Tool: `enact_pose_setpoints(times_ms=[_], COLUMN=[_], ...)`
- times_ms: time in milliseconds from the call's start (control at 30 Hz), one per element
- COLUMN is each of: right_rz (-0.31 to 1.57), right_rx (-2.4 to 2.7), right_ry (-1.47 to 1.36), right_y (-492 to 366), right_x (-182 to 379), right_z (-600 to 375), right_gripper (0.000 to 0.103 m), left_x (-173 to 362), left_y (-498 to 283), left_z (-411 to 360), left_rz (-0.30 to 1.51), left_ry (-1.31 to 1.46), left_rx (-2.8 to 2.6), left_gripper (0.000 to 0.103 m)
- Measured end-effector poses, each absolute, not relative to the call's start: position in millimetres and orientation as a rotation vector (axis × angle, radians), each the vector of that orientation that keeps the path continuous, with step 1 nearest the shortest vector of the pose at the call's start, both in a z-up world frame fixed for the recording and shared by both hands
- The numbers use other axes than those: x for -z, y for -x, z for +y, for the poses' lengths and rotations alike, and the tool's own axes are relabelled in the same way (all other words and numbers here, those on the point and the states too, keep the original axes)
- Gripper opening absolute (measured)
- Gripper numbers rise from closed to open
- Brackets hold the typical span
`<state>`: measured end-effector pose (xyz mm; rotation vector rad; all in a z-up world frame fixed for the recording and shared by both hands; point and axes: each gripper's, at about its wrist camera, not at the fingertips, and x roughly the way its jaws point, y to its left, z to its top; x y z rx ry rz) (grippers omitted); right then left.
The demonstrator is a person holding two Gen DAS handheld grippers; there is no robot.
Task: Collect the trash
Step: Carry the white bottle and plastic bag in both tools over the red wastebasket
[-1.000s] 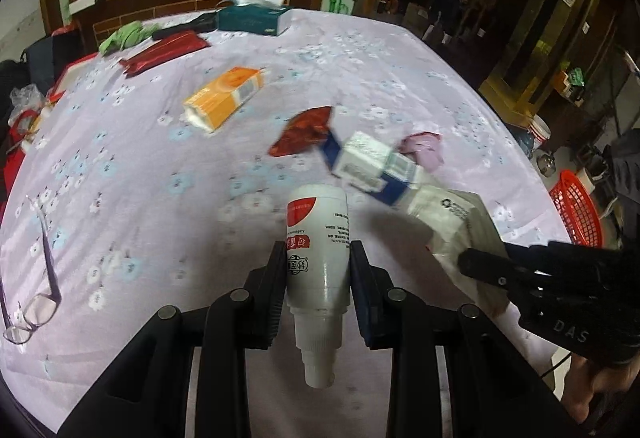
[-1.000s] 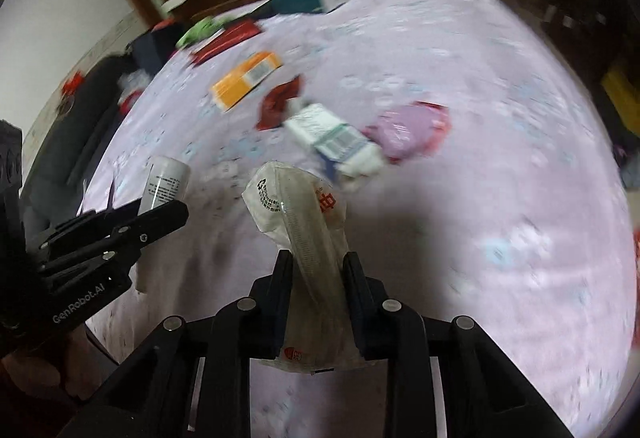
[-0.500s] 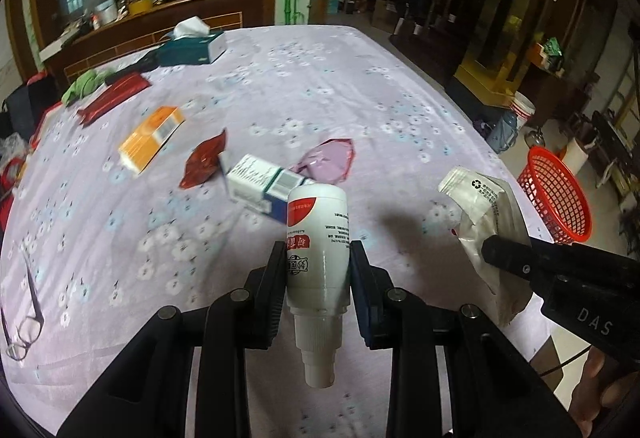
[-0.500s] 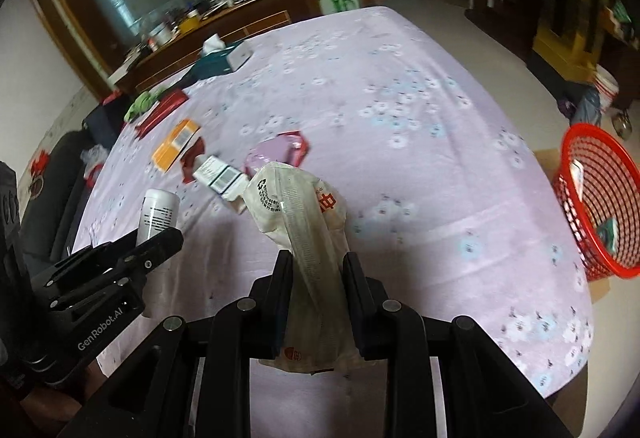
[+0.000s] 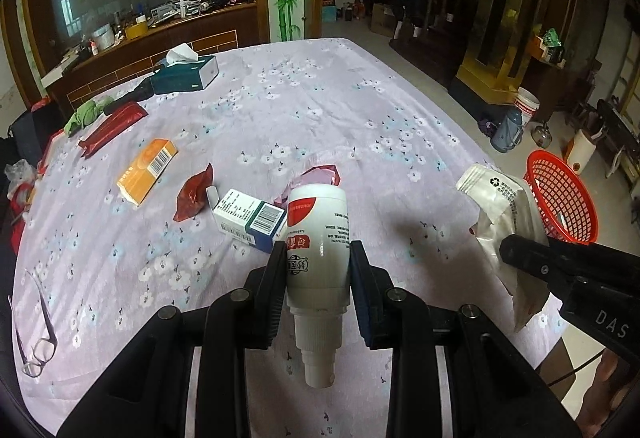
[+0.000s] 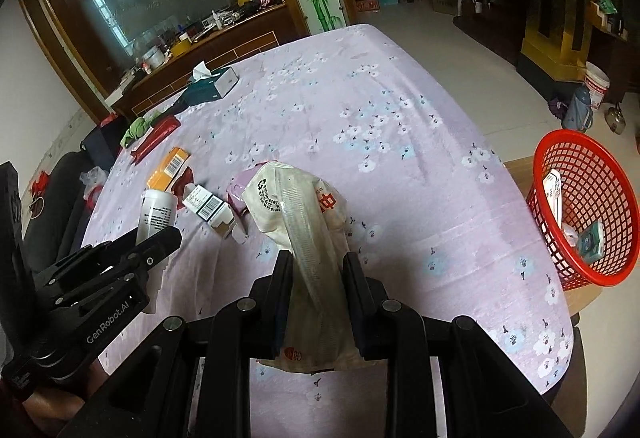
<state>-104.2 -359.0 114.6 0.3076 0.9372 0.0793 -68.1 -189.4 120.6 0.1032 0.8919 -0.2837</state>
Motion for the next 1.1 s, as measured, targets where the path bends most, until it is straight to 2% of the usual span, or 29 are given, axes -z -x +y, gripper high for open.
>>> enact_pose_setpoints(times_ms=[1100], right_rz=[0.926], right_rx=[-0.099], right_ry=[-0.283], right_y=[99.7], right_x=[-121.4], right_z=[-360.5], right_gripper=[0.027], left_x=[-127.0], left_y=[70.6], left_z=[-200.7], left_rz=[0.85], left_ry=[-0.139], left_rx=[0.272], left_gripper=[0.029])
